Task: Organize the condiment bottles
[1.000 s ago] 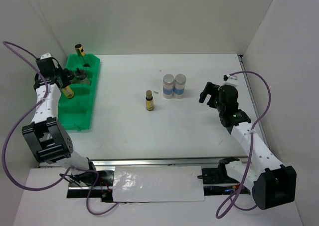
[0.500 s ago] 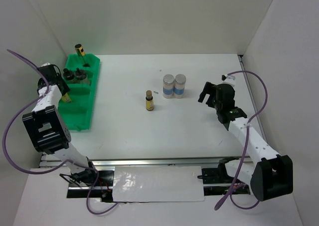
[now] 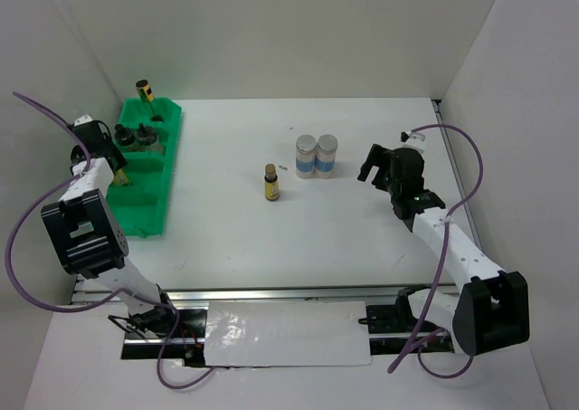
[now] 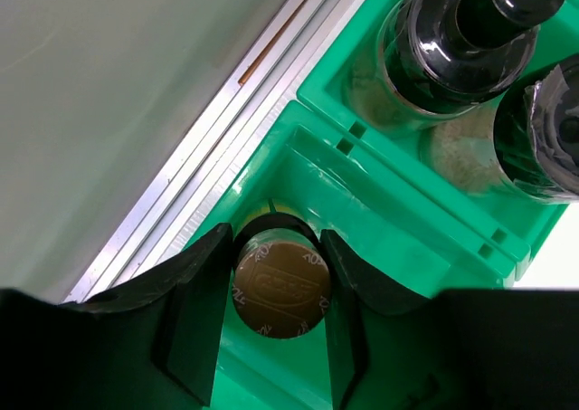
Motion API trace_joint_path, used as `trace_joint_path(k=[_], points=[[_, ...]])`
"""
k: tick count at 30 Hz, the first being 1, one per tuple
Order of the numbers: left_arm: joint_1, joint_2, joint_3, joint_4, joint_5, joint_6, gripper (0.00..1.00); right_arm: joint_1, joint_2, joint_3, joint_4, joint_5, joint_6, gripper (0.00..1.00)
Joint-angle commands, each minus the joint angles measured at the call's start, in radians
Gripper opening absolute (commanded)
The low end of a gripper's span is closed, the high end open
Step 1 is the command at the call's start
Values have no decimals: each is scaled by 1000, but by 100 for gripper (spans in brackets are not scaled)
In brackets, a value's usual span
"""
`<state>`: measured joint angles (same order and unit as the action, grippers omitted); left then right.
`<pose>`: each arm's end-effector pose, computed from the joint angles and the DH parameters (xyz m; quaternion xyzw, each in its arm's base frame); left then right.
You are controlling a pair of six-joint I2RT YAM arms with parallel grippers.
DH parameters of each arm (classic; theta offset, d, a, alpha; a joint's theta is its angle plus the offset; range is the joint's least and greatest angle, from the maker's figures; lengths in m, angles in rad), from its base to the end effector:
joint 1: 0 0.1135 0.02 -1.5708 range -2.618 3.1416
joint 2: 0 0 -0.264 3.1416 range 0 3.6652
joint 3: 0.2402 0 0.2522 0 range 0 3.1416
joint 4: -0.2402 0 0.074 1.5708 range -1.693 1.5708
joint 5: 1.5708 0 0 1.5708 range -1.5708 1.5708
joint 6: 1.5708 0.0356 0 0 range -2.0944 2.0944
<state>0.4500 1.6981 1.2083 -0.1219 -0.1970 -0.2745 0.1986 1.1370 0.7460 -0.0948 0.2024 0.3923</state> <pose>0.3455 0.1746 0.2505 -0.3553 0.8095 0.1271 0.4497 0.2511 0.0432 0.2643 0.1343 0.8430 0.0668 0.5166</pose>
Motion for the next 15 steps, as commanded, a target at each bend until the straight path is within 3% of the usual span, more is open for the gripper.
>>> trace_joint_path(k=[1,4,7,15], points=[[7,6,2,56,-2,-8,56,7,4,42,55,3,-12,100],[7,-3,14,27,-2,-17,80,7,-5,42,55,-6,-12,100],[7,-43,33,-7,11,-26,91,7,-23,42,55,-6,-12,100],[7,-245,151,-163,106,-37,97,7,-94,42,13,-15,-33,100]])
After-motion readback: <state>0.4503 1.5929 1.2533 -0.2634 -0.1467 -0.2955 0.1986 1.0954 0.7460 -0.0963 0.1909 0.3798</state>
